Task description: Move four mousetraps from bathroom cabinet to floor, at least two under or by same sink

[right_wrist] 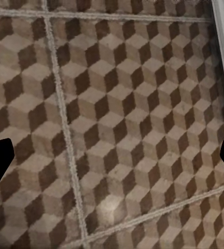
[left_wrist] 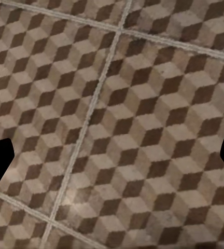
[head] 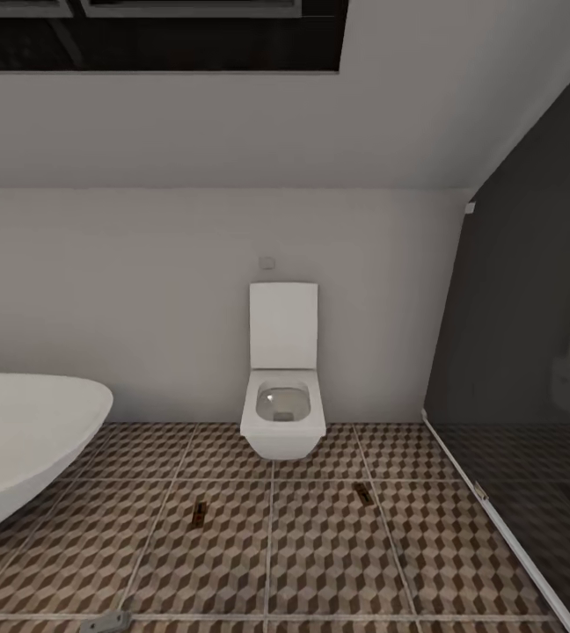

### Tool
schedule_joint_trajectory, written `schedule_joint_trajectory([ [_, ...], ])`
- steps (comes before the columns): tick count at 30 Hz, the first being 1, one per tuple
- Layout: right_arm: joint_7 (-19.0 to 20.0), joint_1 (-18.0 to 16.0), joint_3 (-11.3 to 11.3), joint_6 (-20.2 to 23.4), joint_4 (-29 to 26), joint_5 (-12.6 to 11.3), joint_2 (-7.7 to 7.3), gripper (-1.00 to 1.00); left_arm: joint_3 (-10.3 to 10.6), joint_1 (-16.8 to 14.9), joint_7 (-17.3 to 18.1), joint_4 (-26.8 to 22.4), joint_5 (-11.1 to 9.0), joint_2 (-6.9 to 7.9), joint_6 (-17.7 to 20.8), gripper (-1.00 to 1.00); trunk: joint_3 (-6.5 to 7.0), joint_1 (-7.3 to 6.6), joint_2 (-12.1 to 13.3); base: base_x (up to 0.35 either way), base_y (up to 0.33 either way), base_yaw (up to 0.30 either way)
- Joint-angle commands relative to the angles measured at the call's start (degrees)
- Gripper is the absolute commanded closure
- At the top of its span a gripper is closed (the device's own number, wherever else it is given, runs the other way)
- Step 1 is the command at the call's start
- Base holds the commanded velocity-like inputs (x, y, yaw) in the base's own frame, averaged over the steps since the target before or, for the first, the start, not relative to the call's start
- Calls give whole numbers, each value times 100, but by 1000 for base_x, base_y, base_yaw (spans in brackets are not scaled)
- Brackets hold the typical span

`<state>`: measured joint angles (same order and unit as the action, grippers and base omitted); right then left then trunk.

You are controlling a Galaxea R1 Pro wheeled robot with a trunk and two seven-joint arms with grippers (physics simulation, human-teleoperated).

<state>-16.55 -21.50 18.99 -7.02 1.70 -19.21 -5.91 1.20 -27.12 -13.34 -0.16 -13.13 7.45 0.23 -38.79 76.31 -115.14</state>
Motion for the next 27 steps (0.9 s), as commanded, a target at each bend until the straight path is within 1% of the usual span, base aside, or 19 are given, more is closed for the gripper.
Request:
schedule_joint_trajectory([
  [1, 2, 1, 48, -38, 17, -57, 3, -100, 15, 17, -11, -2, -38, -2, 3, -100, 13, -24, 39, 0, 0, 0],
  [7, 2, 97, 51, -44, 16, -42, 3, -100, 16, 107, -5, -2, -40, -4, 3, -100, 120, -155, 279, 0, 0, 0],
  [12, 2, 240, 52, -124, 15, -39, 16, -100, 16, 234, -5, -2, -35, -11, 3, -100, 210, -265, 480, 0, 0, 0],
  [17, 4, 354, 52, -200, 15, -37, 30, -100, 15, 349, -3, -2, -28, -33, 3, -100, 300, -375, 681, 0, 0, 0],
  [27, 8, 707, 49, -257, 16, -19, 75, -100, 13, 658, -2, -2, -23, -109, -5, -100, 480, -595, 1082, 0, 0, 0],
])
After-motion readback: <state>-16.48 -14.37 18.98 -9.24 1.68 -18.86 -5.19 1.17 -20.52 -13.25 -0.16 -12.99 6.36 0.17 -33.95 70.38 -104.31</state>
